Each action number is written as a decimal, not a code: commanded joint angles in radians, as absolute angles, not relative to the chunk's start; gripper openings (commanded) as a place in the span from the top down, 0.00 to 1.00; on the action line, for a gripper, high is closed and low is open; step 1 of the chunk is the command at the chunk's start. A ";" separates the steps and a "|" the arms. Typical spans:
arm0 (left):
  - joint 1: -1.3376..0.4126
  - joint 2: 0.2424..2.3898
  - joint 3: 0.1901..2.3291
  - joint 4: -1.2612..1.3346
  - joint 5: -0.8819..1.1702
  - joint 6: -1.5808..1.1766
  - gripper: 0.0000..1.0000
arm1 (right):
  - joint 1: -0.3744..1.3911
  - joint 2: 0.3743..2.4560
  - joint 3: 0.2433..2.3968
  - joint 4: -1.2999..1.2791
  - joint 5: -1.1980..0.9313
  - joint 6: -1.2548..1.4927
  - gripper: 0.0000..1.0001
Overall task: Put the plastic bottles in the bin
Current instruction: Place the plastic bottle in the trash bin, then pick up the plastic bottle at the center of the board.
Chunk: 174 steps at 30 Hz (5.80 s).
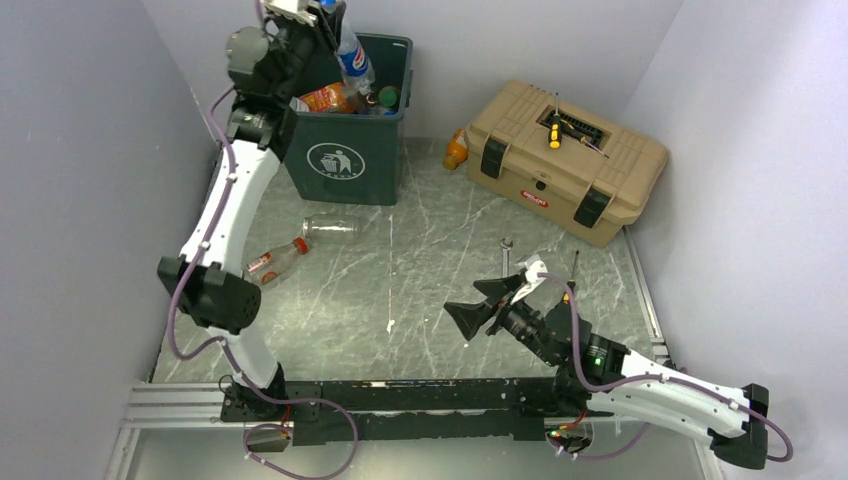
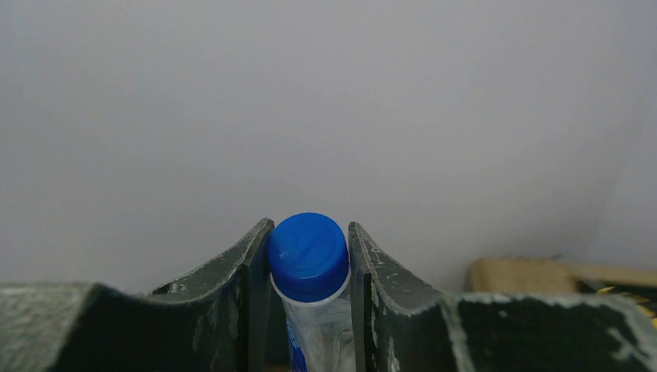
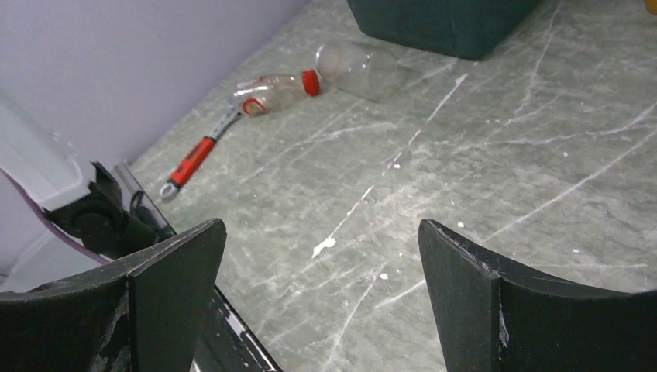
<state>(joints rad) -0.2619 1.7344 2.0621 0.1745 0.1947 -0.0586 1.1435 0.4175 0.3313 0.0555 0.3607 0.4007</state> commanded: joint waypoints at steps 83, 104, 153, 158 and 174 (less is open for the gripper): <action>0.024 2.044 1.996 0.285 0.323 -0.782 0.31 | 1.147 0.520 0.397 0.109 0.372 0.430 0.00; -0.039 1.463 1.785 0.111 0.058 -0.289 0.00 | 1.148 0.540 0.427 0.107 0.349 0.438 0.01; -0.037 1.462 1.100 -0.686 -0.166 0.144 0.00 | 1.147 0.518 0.288 0.230 0.252 0.454 0.01; -0.038 1.531 1.067 -0.630 -0.183 0.147 0.00 | 1.147 0.547 0.317 0.213 0.227 0.465 0.01; -0.017 1.686 0.997 -0.515 -0.223 -0.023 0.16 | 1.147 0.542 0.369 0.153 0.287 0.424 0.01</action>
